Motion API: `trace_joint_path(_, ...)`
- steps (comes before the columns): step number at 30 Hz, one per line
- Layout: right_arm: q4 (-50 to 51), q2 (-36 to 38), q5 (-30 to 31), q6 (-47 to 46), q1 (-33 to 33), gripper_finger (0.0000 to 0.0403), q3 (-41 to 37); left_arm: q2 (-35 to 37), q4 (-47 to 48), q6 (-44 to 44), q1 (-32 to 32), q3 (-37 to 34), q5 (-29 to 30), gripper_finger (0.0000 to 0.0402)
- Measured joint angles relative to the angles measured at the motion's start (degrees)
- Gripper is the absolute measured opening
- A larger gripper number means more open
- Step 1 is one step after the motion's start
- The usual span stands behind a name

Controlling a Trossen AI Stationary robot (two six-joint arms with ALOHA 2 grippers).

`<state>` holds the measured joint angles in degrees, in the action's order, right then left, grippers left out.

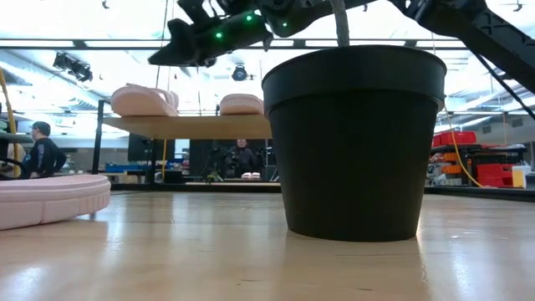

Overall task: Pick and place slides into the shelf
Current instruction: Put the pink slide on the shelf

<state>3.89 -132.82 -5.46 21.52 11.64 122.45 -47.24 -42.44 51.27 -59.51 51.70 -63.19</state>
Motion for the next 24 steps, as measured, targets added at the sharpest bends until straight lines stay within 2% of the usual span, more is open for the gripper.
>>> trace_joint_path(5,6.2,1.5,1.7,-2.4,1.4,0.0127,0.0,0.0,0.0,0.0,0.0,0.0,-0.3,0.0177)
trace_joint_path(8,9.9,1.6,2.0,-8.1,1.4,0.0073,0.0,0.0,0.0,0.0,0.0,0.0,-0.5,0.0178)
trace_joint_path(11,13.3,1.5,2.0,-9.6,1.4,0.0015,0.0,0.0,0.0,-0.8,0.0,0.0,-0.7,0.0176)
trace_joint_path(24,15.1,0.6,4.5,-10.4,1.8,0.0003,-0.1,0.1,-0.5,-1.1,0.0,0.0,-0.7,0.0178)
